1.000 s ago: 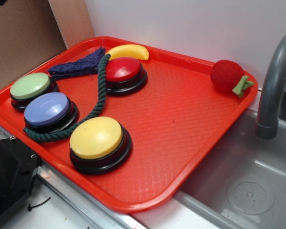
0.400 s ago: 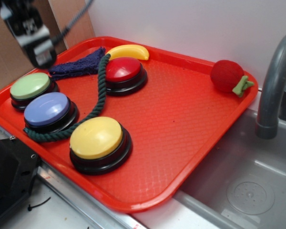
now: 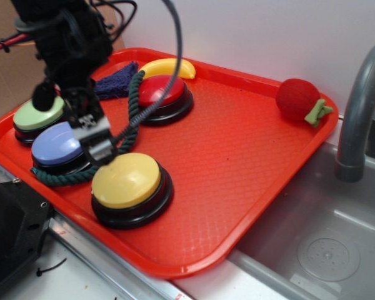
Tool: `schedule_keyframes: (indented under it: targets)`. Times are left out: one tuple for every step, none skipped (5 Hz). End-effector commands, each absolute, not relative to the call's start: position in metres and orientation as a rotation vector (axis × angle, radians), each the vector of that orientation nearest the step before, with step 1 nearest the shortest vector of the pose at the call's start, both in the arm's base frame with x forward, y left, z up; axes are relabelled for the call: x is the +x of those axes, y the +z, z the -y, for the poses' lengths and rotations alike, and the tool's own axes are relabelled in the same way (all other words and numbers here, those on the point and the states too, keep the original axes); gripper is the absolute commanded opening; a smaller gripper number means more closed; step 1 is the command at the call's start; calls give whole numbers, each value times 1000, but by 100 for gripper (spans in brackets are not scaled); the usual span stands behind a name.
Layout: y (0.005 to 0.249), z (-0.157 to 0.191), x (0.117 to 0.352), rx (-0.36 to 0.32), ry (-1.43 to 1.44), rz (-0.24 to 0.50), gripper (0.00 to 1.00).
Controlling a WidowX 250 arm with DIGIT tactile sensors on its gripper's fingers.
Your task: Push the yellow button.
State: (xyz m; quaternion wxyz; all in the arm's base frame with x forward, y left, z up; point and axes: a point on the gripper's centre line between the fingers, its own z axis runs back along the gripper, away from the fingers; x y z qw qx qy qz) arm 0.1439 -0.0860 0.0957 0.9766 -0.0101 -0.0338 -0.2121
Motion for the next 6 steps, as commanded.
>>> schedule_keyframes:
  targets:
    - [70, 100, 153, -75, -461, 74, 100]
    - [61, 96, 153, -90, -455, 69, 100]
    - [58, 97, 154, -66, -463, 36, 100]
    - [57, 99, 154, -45, -448, -12, 100]
    - [57, 98, 155, -61, -440, 4, 100]
    - [71, 97, 156, -48, -448, 3, 100]
